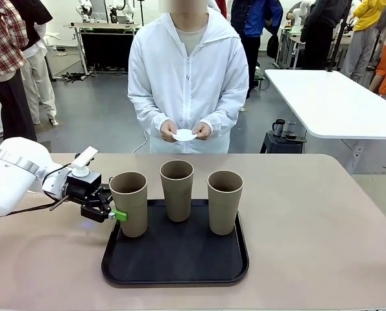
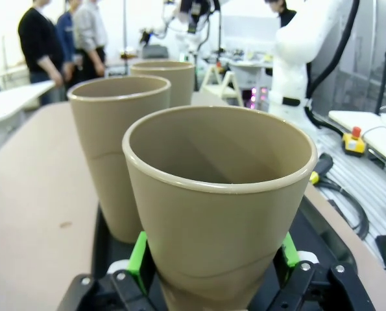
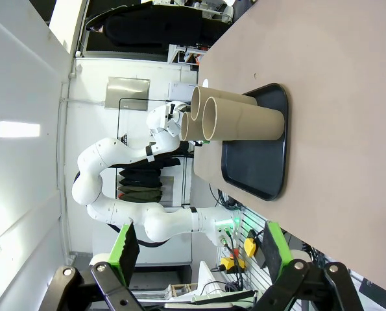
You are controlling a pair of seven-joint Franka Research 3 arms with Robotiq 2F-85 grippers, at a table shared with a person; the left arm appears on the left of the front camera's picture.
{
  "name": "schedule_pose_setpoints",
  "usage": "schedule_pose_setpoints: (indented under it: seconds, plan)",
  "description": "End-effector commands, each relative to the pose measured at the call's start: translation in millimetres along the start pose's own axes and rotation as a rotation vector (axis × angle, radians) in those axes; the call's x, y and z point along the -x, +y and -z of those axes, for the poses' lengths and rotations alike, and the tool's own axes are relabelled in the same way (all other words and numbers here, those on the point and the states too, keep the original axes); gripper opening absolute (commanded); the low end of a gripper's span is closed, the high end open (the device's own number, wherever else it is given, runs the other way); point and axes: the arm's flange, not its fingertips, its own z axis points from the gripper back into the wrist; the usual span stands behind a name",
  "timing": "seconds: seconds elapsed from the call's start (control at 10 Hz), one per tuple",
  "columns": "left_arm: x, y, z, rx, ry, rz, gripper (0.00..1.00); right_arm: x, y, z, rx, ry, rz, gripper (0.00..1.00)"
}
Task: Place coasters on the table and set cups on them.
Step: Pick up one Reusable plastic cup and place it on a coaster set by the human.
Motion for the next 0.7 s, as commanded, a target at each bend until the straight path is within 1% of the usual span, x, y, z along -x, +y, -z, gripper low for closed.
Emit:
schedule_pose_setpoints:
  seconds: [0.0, 0.2, 0.3, 0.5, 0.6]
  plan:
    - [2, 1, 6, -0.025, -0.020, 0.041, 0.00, -2, 0, 0, -0.018, -0.005, -0.007, 1.00]
    - [1, -1, 5, -0.022, -0.021, 0.035, 0.00, -2, 0, 0, -0.018, -0.005, -0.007, 1.00]
    - [-9, -8, 2, -0.029, -0.023, 0.009, 0.31, -2, 0, 0, -0.018, -0.005, -0.007, 1.00]
    - [-58, -28, -13, -0.132, -0.022, 0.003, 0.31, -2, 0, 0, -0.018, -0.005, -0.007, 1.00]
    - [-91, -39, -24, -0.165, -0.015, -0.001, 0.31, -2, 0, 0, -0.018, -0.005, -0.007, 1.00]
